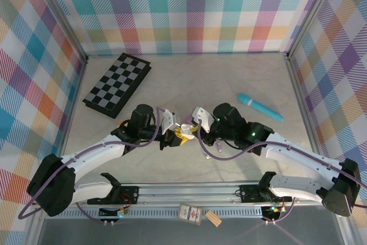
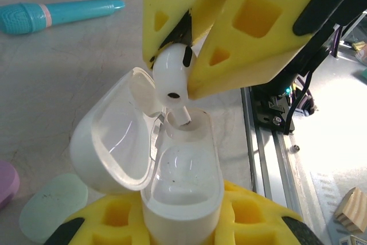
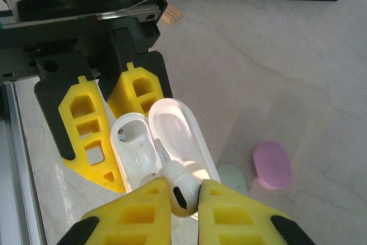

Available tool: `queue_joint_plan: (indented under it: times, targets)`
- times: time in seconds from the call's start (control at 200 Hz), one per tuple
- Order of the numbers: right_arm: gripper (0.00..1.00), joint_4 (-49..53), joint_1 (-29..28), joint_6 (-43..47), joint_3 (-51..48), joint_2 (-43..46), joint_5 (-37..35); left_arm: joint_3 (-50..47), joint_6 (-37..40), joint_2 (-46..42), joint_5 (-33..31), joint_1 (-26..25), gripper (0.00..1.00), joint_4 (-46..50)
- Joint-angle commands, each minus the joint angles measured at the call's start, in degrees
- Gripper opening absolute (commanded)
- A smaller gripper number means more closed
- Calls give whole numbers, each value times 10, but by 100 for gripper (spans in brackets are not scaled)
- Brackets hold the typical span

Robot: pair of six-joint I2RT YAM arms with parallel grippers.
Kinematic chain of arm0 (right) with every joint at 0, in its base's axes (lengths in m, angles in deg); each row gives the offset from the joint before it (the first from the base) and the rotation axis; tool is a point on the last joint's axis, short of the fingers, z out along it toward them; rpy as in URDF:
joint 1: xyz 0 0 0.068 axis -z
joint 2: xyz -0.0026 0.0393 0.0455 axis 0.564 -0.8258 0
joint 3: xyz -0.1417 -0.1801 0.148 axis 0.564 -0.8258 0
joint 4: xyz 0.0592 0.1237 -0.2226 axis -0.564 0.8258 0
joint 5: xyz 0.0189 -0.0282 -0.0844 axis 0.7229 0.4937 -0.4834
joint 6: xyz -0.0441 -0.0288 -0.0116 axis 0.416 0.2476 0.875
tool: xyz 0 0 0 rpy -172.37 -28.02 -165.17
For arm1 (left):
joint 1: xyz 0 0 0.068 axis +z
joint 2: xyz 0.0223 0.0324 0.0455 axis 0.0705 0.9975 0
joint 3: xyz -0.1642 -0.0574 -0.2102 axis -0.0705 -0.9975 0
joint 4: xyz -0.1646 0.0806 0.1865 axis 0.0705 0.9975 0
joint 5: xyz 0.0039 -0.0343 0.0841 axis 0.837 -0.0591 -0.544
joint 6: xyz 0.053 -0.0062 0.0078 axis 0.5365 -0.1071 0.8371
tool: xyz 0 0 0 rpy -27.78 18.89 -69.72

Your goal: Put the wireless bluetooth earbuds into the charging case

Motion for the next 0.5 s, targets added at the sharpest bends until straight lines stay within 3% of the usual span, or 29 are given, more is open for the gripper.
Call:
queue_joint_plan:
  times: [0.0,0.495]
  targets:
    - [14,-12,-4,17,2,-4,3,7,-10,-5,25,6,5,-30]
    - [18,25,-4,21,-6,5,15,2,-20,-9,28,9,3,-49]
